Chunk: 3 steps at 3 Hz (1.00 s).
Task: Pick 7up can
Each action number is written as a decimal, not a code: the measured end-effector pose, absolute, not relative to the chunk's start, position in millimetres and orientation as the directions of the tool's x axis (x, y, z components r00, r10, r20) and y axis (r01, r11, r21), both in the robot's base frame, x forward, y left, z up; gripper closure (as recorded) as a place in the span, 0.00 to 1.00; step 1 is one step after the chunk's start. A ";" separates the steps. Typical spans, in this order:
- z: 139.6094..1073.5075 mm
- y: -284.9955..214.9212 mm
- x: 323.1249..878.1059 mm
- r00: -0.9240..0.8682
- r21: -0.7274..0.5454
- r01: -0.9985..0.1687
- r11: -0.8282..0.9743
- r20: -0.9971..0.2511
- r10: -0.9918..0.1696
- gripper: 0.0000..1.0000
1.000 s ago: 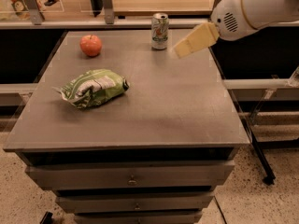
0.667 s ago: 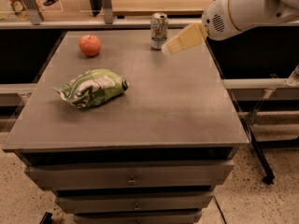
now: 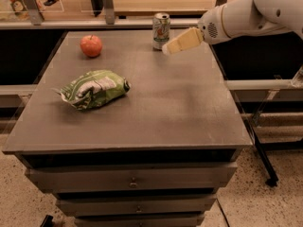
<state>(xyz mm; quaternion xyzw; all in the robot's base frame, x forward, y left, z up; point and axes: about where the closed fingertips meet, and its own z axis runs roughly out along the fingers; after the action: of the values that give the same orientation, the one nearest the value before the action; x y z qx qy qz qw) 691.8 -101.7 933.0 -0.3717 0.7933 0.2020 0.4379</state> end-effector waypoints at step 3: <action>909.4 -98.7 743.3 -0.288 -0.084 -0.765 0.638 -0.842 -0.456 0.00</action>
Offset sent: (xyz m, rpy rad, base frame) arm 0.0527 -0.0071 -0.0070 -0.0522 -0.1386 0.0102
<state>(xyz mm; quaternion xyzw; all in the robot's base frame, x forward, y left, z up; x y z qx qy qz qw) 743.3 -98.7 909.4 -0.3894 0.7842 0.1711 0.4518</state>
